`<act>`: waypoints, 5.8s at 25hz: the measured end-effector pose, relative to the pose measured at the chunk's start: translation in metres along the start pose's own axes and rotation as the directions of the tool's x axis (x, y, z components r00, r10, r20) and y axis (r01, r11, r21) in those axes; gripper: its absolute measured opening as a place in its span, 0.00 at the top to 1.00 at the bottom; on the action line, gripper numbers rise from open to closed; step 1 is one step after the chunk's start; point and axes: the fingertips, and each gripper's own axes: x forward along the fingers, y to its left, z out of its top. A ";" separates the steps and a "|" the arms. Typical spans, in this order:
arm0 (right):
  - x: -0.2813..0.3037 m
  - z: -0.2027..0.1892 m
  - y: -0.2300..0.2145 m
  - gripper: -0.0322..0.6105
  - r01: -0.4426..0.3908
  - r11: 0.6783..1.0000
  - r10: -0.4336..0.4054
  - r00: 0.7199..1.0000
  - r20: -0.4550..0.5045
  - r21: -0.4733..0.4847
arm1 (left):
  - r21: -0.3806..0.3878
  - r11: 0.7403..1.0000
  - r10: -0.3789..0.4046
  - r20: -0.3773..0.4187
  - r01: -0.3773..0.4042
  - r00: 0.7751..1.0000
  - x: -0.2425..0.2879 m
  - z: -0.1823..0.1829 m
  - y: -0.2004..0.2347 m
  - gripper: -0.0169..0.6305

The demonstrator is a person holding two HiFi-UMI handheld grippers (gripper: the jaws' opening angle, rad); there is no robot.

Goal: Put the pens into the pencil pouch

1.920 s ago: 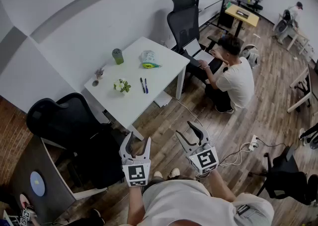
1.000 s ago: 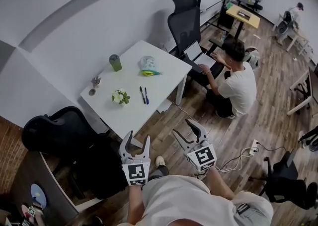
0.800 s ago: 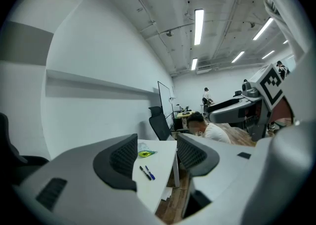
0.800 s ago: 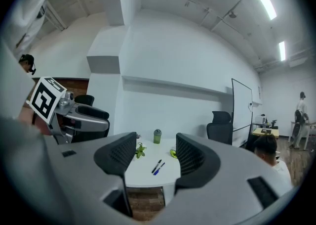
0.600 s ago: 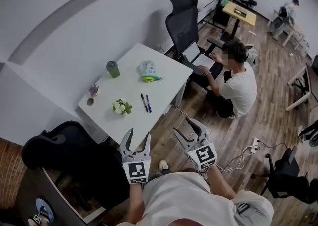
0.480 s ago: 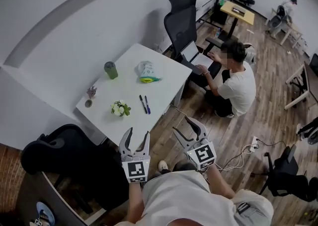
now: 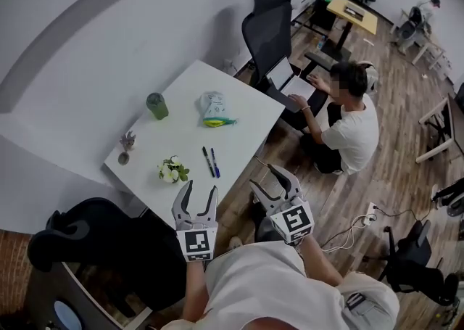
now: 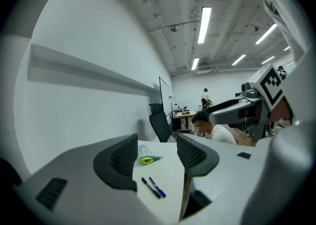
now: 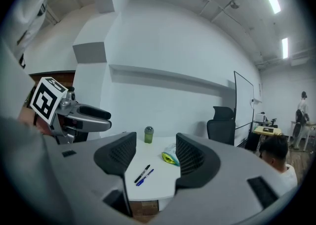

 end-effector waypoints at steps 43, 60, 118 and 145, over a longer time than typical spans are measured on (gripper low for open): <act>0.210 -0.193 -0.029 0.63 -0.679 0.732 0.623 0.631 -0.463 0.060 | -0.243 0.918 0.087 -0.649 -0.314 0.756 0.149 -0.268 0.007 0.78; 0.239 -0.210 -0.021 0.65 -0.656 0.753 0.576 0.610 -0.544 0.061 | -0.325 0.910 -0.066 -0.724 -0.256 0.687 0.158 -0.314 -0.011 0.85; 0.367 -0.196 -0.087 0.89 -0.683 0.716 0.508 0.652 -0.563 -0.145 | -0.327 0.920 -0.051 -0.648 -0.217 0.760 0.302 -0.251 0.036 0.89; 0.357 -0.196 -0.080 0.89 -0.685 0.724 0.544 0.637 -0.546 -0.078 | -0.349 0.904 -0.001 -0.578 -0.246 0.816 0.296 -0.235 0.043 0.74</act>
